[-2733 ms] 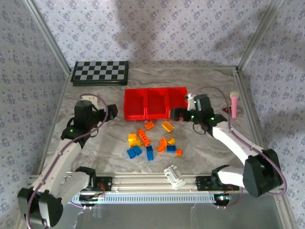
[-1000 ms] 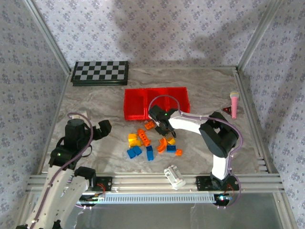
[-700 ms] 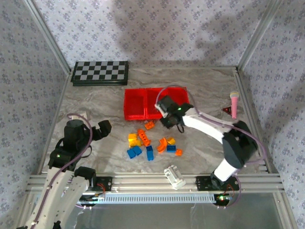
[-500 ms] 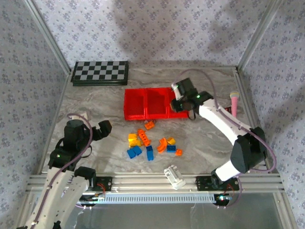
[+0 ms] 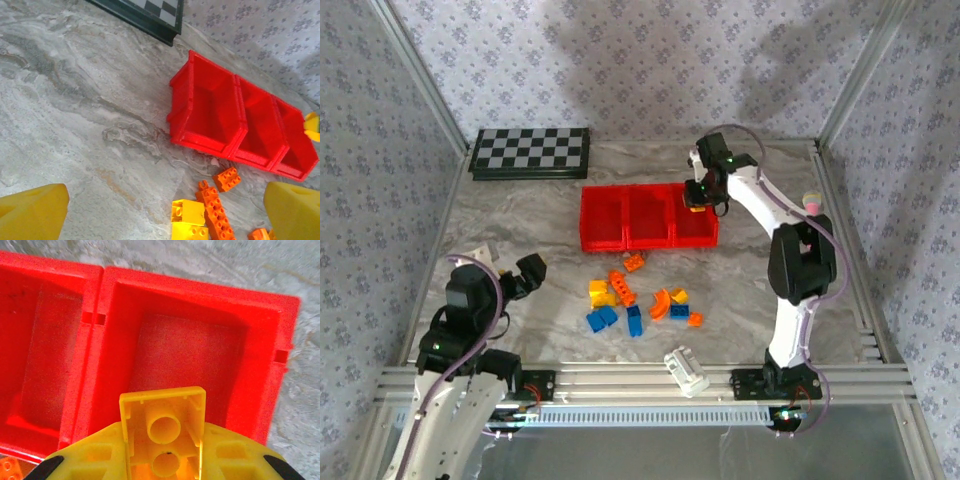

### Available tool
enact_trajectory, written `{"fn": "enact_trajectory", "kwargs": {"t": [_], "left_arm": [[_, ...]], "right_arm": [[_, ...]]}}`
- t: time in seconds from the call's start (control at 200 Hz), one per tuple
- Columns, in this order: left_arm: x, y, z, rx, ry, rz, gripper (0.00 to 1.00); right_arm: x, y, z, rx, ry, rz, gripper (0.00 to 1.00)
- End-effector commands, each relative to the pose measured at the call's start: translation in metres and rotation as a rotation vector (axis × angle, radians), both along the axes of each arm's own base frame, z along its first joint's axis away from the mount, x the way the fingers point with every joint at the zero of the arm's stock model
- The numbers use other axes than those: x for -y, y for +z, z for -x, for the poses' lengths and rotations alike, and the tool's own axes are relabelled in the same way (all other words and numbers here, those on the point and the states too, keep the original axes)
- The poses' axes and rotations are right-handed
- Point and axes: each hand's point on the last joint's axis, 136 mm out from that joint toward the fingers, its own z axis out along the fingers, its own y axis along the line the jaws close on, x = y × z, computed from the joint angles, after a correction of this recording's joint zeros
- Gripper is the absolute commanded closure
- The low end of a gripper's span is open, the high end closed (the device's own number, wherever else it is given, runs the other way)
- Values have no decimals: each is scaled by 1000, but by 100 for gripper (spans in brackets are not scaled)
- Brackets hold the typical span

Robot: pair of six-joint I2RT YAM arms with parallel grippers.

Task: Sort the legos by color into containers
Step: Place the lego in the container, then pick up the lego from the bottom-center of the table.

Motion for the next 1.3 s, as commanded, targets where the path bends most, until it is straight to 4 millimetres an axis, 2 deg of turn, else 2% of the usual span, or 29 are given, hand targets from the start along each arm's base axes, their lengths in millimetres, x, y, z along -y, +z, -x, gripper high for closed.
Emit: {"fn": "enact_trajectory", "kwargs": {"t": [0.0, 0.165, 0.315, 0.545, 0.64, 0.765, 0.95, 1.035, 1.054, 1.144, 1.299], "left_arm": [[8, 13, 3, 38, -53, 13, 0], [9, 16, 5, 41, -62, 7, 0], [7, 15, 5, 38, -52, 3, 0], [9, 17, 6, 37, -68, 7, 0], [12, 17, 7, 37, -81, 19, 0], [13, 11, 11, 7, -89, 23, 0], [11, 0, 10, -26, -59, 36, 0], [12, -3, 10, -32, -63, 44, 0], [12, -3, 10, -32, -63, 44, 0], [12, -3, 10, -35, -65, 44, 0], [13, -2, 10, -36, -68, 44, 0]], "right_arm": [[0, -11, 5, -67, 8, 11, 75], [3, -23, 4, -93, -21, 27, 68], [2, -20, 1, -81, -25, 24, 59], [-4, 6, 11, -44, -17, 29, 40], [-5, 22, 22, -23, -10, 36, 38], [-7, 42, 52, 10, 0, 23, 38], [-1, 43, 121, 15, -33, -5, 34], [-6, 41, 152, 9, -23, -31, 31], [-5, 29, 163, -19, -19, -19, 31], [-12, 19, 192, -50, 24, -12, 29], [-24, -5, 227, -97, 136, 64, 25]]}}
